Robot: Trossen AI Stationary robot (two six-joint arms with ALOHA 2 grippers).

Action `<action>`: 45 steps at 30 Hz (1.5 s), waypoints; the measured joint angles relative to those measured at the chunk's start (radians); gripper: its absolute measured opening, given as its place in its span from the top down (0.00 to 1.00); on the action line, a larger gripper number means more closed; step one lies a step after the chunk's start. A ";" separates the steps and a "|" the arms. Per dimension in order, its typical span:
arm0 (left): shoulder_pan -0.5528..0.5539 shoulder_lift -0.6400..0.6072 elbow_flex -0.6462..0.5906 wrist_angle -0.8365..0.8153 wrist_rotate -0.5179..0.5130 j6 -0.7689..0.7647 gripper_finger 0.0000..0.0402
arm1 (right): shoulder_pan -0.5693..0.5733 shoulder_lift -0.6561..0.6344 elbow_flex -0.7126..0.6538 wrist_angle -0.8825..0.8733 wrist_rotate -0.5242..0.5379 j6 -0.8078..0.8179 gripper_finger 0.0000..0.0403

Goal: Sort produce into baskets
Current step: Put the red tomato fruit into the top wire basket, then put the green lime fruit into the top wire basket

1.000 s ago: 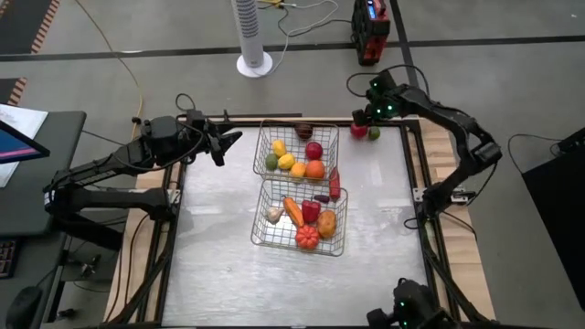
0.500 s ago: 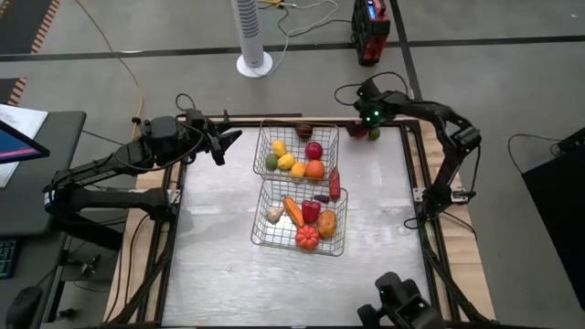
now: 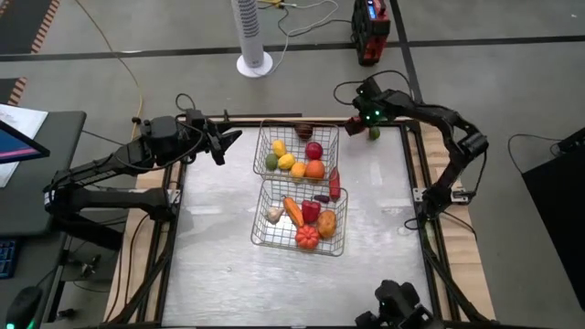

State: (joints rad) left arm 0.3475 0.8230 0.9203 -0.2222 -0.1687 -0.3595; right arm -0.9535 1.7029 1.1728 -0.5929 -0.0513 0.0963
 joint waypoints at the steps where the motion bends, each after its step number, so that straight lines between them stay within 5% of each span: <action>1: 0.000 -0.001 0.000 0.000 0.001 0.000 0.50 | 0.008 -0.022 0.000 -0.013 0.000 0.000 0.17; 6: 0.000 -0.011 0.000 0.000 0.005 0.000 0.50 | 0.081 -0.169 0.000 -0.077 -0.057 -0.032 0.16; 12: 0.000 -0.014 0.000 0.004 -0.005 0.028 0.50 | 0.271 -0.338 0.000 -0.071 -0.169 -0.273 0.16; 16: 0.000 -0.014 0.000 0.004 -0.018 0.039 0.50 | 0.408 -0.376 0.000 -0.010 -0.109 -0.354 0.13; 20: 0.000 -0.014 0.000 0.004 -0.019 0.041 0.50 | 0.493 -0.356 0.000 0.112 0.020 -0.270 0.12; 34: 0.000 -0.014 0.000 0.004 0.023 0.035 0.50 | 0.525 -0.281 0.000 0.140 0.001 -0.118 0.11; 41: 0.000 -0.014 0.000 0.003 0.021 0.042 0.50 | 0.498 -0.282 0.026 0.098 -0.042 -0.079 0.02; 45: 0.000 -0.014 0.000 0.003 0.018 0.044 0.50 | 0.489 -0.282 0.058 0.073 0.036 -0.129 0.03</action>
State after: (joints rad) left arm 0.3477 0.8085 0.9207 -0.2188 -0.1505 -0.3151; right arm -0.4640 1.4212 1.2306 -0.5201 -0.0157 -0.0323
